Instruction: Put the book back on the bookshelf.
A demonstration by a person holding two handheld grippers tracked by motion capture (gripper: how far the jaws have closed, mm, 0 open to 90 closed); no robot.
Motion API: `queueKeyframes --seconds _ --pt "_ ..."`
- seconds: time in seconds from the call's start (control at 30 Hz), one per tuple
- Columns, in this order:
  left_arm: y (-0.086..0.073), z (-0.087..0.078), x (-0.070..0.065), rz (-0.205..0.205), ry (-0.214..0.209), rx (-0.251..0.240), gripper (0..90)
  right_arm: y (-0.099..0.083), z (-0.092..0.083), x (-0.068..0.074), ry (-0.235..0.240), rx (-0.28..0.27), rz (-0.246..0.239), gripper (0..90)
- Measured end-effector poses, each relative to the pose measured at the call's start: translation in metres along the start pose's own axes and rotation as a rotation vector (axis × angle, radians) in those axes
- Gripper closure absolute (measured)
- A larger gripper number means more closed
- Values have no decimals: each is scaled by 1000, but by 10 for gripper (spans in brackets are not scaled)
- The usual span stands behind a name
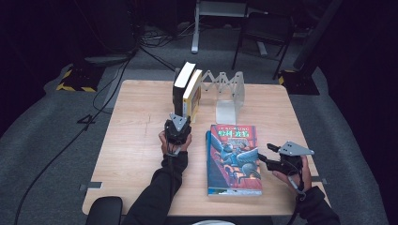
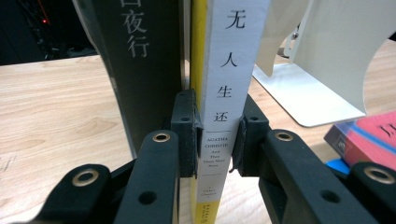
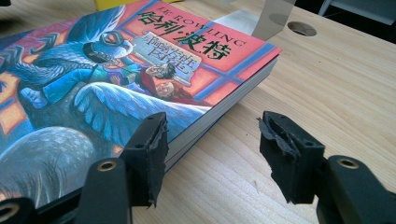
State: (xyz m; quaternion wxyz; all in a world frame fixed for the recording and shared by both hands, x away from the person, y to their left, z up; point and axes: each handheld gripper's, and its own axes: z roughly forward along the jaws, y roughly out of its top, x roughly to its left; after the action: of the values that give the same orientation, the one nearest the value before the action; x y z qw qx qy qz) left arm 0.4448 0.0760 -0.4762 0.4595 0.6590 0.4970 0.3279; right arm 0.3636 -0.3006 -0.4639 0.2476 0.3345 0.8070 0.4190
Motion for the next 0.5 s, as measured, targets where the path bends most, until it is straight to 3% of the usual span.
queueKeyframes --seconds 0.3,0.5 --pt "7 15 -2 -7 7 9 733 0 0 -1 3 -5 6 419" --pt "4 10 1 -26 -18 14 711 0 -1 -1 7 -5 0 416"
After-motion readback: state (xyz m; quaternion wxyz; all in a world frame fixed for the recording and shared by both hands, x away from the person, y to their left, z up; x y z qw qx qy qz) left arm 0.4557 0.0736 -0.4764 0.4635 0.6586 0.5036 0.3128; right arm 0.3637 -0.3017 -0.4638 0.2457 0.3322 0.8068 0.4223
